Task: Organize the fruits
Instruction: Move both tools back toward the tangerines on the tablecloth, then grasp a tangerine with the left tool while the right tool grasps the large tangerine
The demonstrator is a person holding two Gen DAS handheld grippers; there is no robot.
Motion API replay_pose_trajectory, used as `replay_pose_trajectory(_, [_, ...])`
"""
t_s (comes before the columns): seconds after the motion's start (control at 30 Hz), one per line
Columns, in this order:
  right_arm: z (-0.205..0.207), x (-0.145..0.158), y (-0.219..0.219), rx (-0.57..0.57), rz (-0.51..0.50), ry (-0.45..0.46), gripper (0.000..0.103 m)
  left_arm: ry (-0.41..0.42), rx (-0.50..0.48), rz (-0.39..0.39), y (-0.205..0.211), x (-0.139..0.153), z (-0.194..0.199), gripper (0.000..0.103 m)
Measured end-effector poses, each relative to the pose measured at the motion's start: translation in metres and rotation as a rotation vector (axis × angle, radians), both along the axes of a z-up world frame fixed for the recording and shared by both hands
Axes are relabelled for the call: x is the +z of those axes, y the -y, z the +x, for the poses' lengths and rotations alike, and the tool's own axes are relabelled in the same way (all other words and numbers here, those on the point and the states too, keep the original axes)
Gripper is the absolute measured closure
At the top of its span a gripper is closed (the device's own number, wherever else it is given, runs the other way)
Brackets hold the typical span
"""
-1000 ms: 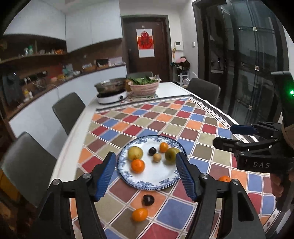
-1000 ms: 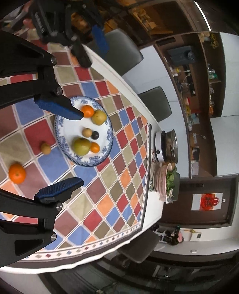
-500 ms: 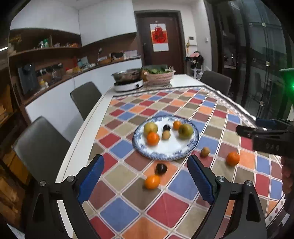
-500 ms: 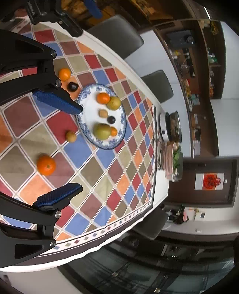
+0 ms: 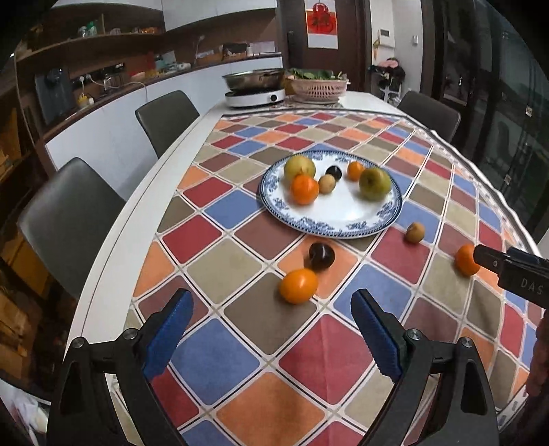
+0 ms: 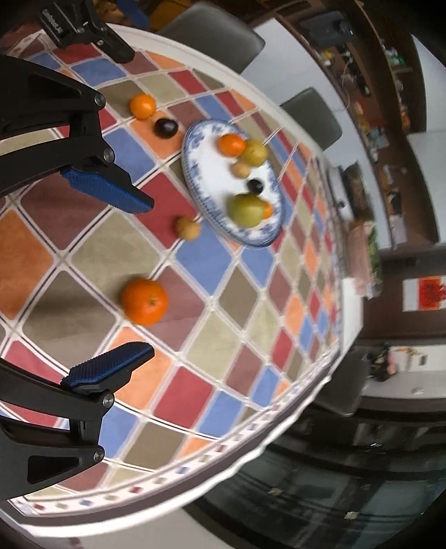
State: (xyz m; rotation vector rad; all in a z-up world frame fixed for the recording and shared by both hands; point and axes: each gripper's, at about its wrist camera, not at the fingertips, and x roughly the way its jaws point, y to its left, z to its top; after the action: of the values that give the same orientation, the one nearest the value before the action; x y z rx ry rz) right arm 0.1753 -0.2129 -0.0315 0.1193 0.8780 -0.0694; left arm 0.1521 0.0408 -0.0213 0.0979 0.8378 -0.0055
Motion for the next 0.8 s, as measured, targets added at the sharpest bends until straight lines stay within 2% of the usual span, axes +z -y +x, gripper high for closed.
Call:
replay_pose_trajectory(0.1, [0.002,-0.016,0.01,-0.049,0.043,-0.044,0.025,-0.022,-0.003,-0.009,0.004,-0.01,0.003,0.009])
replay_pose_trajectory(0.2, [0.004,-0.022,0.017,-0.08,0.058,-0.047,0.025,-0.038,-0.003,-0.016,0.006,-0.019,0.008,0.009])
replay_pose_trajectory(0.7, [0.034,-0.053,0.018,-0.083,0.039,-0.097,0.026,-0.1,0.014,-0.016,0.009,-0.05,0.051,0.011])
replay_pose_trajectory(0.8, [0.038,-0.055,0.017,-0.079,0.041,-0.096,0.03,-0.114,0.023,-0.029,0.007,-0.054,0.056,0.026])
